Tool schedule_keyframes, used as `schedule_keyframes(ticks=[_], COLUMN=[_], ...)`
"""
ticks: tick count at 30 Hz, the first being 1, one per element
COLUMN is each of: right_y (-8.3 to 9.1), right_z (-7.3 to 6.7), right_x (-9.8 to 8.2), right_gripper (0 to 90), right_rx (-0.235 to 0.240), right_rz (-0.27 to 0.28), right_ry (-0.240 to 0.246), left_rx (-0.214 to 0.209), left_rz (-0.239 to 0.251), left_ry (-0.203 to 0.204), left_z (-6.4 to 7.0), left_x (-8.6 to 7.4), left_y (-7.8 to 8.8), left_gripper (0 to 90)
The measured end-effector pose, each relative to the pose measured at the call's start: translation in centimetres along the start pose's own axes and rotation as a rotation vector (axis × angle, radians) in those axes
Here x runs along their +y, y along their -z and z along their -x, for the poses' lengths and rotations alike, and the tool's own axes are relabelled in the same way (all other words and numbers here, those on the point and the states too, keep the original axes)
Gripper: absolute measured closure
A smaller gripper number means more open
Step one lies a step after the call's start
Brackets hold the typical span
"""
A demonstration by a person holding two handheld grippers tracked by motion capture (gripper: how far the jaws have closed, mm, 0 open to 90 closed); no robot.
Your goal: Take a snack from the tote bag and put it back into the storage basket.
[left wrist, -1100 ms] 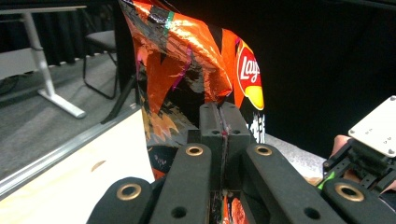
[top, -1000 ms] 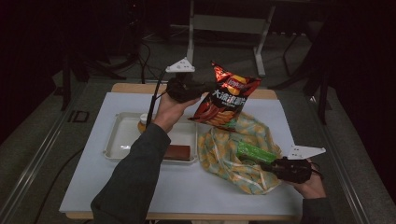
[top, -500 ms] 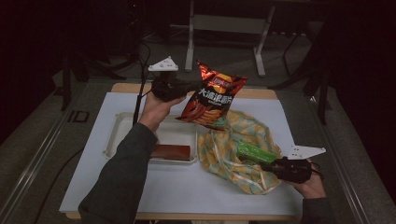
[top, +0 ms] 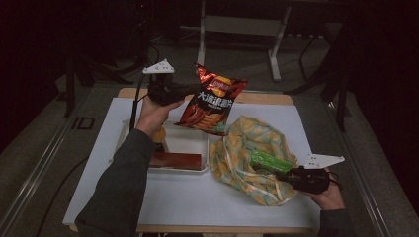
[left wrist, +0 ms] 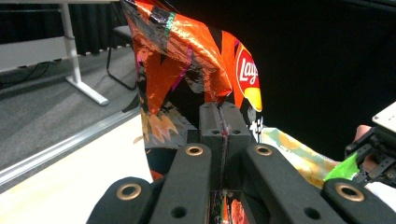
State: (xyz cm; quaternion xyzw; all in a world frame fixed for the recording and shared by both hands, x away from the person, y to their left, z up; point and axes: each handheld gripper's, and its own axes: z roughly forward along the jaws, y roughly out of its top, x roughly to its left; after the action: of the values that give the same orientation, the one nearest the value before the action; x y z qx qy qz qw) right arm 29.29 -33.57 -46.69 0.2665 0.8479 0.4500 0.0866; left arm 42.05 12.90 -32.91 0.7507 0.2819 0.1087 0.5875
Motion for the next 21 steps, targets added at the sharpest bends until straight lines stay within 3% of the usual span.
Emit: schedule_keyframes(ticks=[8,21], right_y=[0.0,0.0], right_z=[0.0,0.0], right_x=[0.0,0.0], right_gripper=[73.4,73.4], right_rx=[0.001,0.002], right_rz=[0.001,0.0], right_ry=[0.001,0.0], left_rx=[0.017,0.047], left_rz=[-0.023,-0.054], left_ry=[-0.003,0.008], left_z=[-0.3,-2.7], left_x=[-0.6,-1.2], left_y=[-0.3,0.8], left_gripper=[89.7,89.6])
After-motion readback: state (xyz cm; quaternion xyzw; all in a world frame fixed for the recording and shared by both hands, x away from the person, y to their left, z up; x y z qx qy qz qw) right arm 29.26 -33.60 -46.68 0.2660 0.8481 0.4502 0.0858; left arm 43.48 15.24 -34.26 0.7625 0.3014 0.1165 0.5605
